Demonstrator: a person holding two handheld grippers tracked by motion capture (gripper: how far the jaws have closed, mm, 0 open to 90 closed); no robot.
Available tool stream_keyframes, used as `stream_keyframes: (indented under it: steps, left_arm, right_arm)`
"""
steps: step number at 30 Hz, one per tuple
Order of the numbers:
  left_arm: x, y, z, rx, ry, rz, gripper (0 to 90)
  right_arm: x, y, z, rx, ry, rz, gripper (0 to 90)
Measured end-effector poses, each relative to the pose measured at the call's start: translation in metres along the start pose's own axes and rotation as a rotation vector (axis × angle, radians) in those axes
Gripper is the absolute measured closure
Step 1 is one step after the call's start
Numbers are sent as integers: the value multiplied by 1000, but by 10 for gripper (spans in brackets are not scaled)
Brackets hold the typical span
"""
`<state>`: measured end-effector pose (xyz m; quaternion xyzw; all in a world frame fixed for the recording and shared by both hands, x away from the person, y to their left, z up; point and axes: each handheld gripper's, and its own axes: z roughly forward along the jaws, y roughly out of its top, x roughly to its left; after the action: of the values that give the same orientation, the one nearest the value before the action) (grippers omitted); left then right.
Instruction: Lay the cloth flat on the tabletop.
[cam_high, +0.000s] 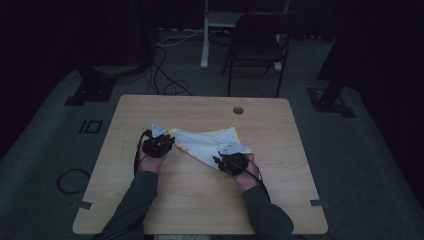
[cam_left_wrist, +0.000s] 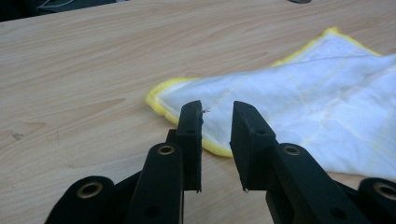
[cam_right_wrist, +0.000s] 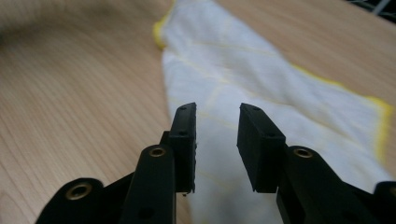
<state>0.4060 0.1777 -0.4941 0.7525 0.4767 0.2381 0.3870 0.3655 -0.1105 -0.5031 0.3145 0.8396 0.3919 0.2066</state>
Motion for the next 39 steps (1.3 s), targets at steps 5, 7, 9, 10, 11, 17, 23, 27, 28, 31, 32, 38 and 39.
stream_keyframes:
  steps: [5,7,9,10,11,17,23,27,28,31,32,38,39]
  left_arm:
    - [0,-4,-7,-13,-12,-6,740]
    - [-1,-5,-9,-14,-14,-3,739]
    - [-2,-7,-10,-8,-17,3,739]
    - [-3,-8,-10,-9,-18,1,738]
    - [-4,-10,-11,-9,-20,6,738]
    - [-8,-16,-16,-14,-33,8,736]
    - [-12,-19,-18,-16,-45,20,736]
    - [-15,-20,-20,-21,-53,24,736]
    - [-15,-20,-21,-22,-55,22,736]
    - [-17,-21,-23,-29,-61,25,735]
    - [-18,-21,-24,-32,-61,26,735]
    - [-22,-22,-32,-55,-67,31,735]
    - [-22,-22,-33,-56,-68,33,735]
  right_arm:
    - [9,2,16,26,24,-11,648]
    - [13,3,23,36,27,-17,617]
    - [15,4,29,51,21,-26,596]
    - [16,4,32,56,24,-27,584]
    - [17,3,35,62,27,-27,575]
    - [17,1,50,127,-6,-40,553]
    - [15,2,55,139,-24,-31,560]
    - [19,4,54,128,-4,-59,541]
    - [21,5,55,137,-8,-73,552]
    - [21,6,58,155,-13,-93,691]
    - [21,7,58,160,-11,-90,751]
    - [18,12,52,144,25,-43,858]
    - [18,13,50,136,40,-30,860]
